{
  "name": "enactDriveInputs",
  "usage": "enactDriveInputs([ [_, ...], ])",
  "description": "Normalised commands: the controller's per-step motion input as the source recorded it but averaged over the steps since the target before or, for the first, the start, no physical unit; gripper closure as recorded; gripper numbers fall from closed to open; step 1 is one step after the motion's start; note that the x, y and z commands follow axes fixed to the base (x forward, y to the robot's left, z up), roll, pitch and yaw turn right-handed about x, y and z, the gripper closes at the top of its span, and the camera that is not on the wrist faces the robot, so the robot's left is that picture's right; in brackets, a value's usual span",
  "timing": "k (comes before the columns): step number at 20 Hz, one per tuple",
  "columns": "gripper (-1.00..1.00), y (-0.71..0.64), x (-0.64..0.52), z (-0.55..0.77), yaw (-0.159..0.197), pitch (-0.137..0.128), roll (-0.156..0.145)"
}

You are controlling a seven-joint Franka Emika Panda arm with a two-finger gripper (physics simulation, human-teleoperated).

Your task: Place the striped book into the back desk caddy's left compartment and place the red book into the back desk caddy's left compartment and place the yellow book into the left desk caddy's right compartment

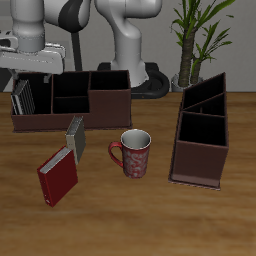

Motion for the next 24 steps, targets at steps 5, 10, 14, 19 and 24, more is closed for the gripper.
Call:
enactDriveInputs([
  [5, -1.0, 0.14, 0.44, 0.22, 0.03, -0.014, -0.074],
  [10, -1.0, 0.11, 0.49, 0.18, 0.05, -0.002, -0.055],
  [14, -1.0, 0.21, 0.41, 0.2, 0.045, -0.008, -0.049],
  [19, -1.0, 0.37, 0.45, 0.23, 0.033, 0.036, 0.117],
  [24, -1.0, 0.49, 0.43, 0.2, 0.073, 0.115, 0.265],
])
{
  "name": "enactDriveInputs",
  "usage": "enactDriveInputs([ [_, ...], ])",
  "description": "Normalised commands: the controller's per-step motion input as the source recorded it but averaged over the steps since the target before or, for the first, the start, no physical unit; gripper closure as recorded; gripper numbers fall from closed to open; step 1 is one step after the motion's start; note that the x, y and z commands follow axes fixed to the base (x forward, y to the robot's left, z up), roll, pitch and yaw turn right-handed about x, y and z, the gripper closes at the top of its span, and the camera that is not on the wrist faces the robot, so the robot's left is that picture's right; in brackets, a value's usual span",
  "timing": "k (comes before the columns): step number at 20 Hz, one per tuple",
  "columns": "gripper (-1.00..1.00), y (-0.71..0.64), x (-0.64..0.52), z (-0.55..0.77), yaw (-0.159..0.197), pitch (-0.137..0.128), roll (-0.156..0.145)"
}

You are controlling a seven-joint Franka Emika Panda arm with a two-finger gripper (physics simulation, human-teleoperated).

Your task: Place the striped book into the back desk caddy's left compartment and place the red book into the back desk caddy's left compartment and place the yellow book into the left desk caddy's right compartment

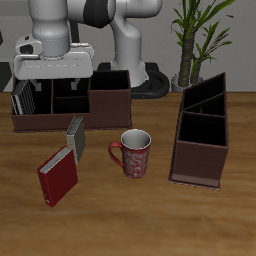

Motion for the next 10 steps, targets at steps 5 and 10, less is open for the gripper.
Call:
enactDriveInputs([
  [5, -1.0, 0.22, 0.39, 0.06, -0.029, 0.067, 0.21],
  [10, -1.0, -0.18, 0.38, -0.01, -0.104, -0.017, 0.047],
])
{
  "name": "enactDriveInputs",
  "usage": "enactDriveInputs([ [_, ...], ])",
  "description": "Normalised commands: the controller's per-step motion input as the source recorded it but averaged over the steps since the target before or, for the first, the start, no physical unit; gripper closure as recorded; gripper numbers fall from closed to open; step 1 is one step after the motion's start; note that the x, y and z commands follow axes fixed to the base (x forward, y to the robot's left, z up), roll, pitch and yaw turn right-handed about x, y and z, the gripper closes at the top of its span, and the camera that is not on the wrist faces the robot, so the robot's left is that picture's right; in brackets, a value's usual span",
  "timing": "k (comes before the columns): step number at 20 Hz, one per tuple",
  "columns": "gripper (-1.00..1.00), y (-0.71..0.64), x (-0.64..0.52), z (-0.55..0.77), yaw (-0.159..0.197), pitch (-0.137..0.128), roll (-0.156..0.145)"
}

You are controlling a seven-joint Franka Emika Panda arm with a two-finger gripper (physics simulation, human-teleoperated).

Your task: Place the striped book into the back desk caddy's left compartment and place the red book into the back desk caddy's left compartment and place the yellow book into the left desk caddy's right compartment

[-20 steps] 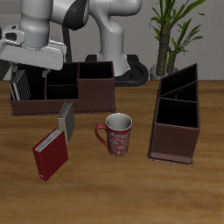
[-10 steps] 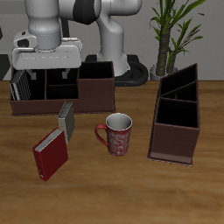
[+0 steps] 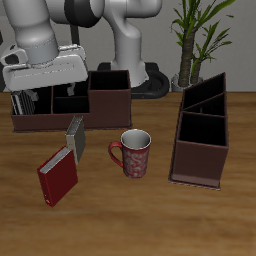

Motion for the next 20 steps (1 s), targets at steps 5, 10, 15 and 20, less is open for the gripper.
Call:
enactDriveInputs([
  [5, -1.0, -0.42, 0.36, -0.08, -0.094, -0.049, -0.071],
  [10, -1.0, -0.24, 0.27, -0.2, -0.08, -0.017, -0.047],
  [15, -1.0, -0.11, 0.26, -0.31, -0.1, -0.043, -0.082],
  [20, -1.0, 0.09, 0.15, -0.23, -0.087, -0.031, -0.023],
])
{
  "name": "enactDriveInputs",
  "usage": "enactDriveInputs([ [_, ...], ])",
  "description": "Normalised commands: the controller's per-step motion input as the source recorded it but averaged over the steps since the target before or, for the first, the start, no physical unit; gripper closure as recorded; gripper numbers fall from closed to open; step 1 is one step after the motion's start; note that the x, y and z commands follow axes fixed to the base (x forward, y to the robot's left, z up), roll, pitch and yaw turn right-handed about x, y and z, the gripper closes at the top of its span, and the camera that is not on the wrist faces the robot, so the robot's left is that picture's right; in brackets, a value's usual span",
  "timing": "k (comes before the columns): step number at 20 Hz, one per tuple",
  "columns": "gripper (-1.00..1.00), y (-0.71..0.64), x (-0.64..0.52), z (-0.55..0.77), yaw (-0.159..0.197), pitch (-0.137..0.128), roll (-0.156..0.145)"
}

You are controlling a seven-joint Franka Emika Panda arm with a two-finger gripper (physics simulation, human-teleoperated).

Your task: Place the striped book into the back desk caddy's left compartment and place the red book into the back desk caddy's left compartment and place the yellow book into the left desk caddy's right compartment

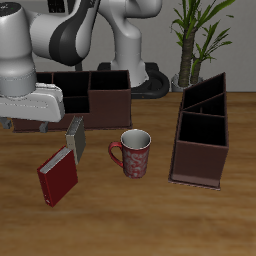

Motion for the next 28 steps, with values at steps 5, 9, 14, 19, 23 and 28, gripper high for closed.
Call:
enactDriveInputs([
  [5, -1.0, 0.17, 0.19, -0.2, -0.077, -0.014, -0.015],
  [9, -1.0, 0.11, 0.12, -0.25, -0.049, -0.004, -0.031],
  [14, -1.0, 0.21, 0.13, -0.35, -0.032, 0.013, 0.01],
  [19, -1.0, 0.01, 0.05, -0.42, -0.025, 0.023, -0.002],
  [23, -1.0, 0.13, -0.01, -0.39, -0.045, 0.018, 0.027],
  [28, -1.0, -0.01, -0.02, -0.41, -0.041, 0.022, 0.013],
])
